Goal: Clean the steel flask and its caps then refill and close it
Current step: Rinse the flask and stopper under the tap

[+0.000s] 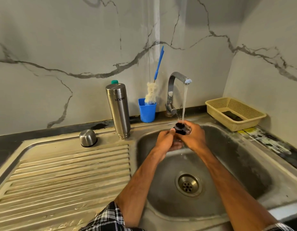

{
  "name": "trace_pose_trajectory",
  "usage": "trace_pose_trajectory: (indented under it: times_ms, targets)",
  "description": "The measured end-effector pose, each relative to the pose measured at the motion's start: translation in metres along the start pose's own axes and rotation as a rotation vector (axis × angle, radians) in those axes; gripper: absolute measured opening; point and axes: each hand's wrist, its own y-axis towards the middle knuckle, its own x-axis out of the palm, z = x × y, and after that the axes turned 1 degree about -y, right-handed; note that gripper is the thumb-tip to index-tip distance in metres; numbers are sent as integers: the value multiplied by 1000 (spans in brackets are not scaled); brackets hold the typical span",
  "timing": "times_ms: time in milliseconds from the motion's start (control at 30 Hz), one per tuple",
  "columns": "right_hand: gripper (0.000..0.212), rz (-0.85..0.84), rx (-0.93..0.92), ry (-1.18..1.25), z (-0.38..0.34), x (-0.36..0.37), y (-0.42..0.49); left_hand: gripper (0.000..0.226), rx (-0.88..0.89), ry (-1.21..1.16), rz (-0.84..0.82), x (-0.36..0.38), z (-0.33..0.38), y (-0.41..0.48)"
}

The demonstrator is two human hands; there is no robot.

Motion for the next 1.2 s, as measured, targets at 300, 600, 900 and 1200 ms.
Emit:
trace_pose_trajectory:
  times_ms: [300,600,900,1200]
  targets:
    - [44,-195,14,81,4,-16,9,21,75,-148,36,3,1,5]
    - [31,-139,199,222,12,-18,9,28,227,98,73,7,0,2]
    - [39,-74,150,273,11,-22,11,43,209,71,61,10,-1,4]
    - [32,-110,296,563,11,-18,15,41,299,127,71,2,1,5]
